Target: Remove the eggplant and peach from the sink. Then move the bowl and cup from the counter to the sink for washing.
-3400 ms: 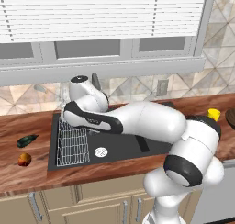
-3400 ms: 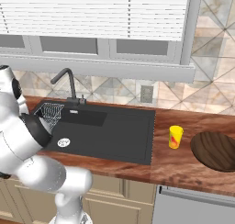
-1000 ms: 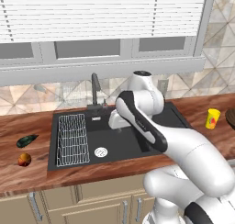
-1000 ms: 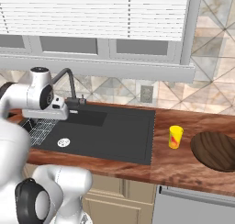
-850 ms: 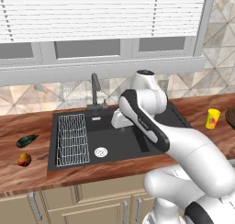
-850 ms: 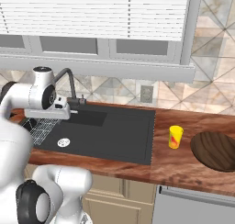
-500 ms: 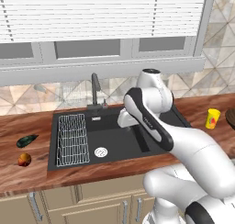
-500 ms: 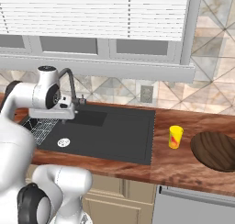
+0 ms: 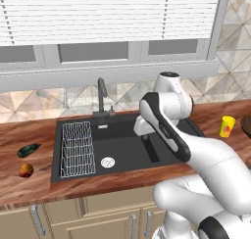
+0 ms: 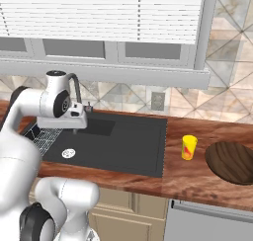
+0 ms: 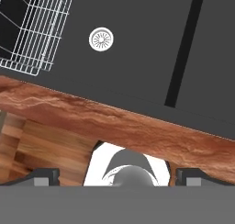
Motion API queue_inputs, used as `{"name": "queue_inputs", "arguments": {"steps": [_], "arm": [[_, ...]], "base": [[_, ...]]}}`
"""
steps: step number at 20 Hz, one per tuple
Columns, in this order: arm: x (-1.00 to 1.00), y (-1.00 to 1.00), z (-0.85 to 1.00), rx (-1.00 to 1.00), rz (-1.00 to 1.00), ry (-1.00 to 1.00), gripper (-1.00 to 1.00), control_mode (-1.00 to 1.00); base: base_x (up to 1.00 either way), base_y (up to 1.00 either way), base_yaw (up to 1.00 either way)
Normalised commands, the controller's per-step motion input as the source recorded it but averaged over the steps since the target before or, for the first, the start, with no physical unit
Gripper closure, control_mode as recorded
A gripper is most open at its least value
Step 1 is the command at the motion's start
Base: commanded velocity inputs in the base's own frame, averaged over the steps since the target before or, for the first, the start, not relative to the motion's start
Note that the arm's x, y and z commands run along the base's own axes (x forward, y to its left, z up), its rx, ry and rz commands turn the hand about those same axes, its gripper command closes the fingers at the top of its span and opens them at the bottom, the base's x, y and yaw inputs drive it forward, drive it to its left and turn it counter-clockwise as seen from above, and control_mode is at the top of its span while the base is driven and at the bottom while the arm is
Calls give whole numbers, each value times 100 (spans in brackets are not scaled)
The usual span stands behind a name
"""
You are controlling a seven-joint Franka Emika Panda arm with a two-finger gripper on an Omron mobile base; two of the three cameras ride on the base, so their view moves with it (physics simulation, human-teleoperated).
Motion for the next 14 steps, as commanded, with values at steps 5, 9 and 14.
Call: {"name": "queue_inputs", "arguments": {"steps": [5,9,14], "arm": [[-8,-27,0,-7,0,0,-100,-100],[-10,-23,0,-7,0,-1,-100,-100],[-12,-24,0,-8,0,-2,-100,-100]], "base": [[0,0,0],[0,0,0],[0,0,0]]}}
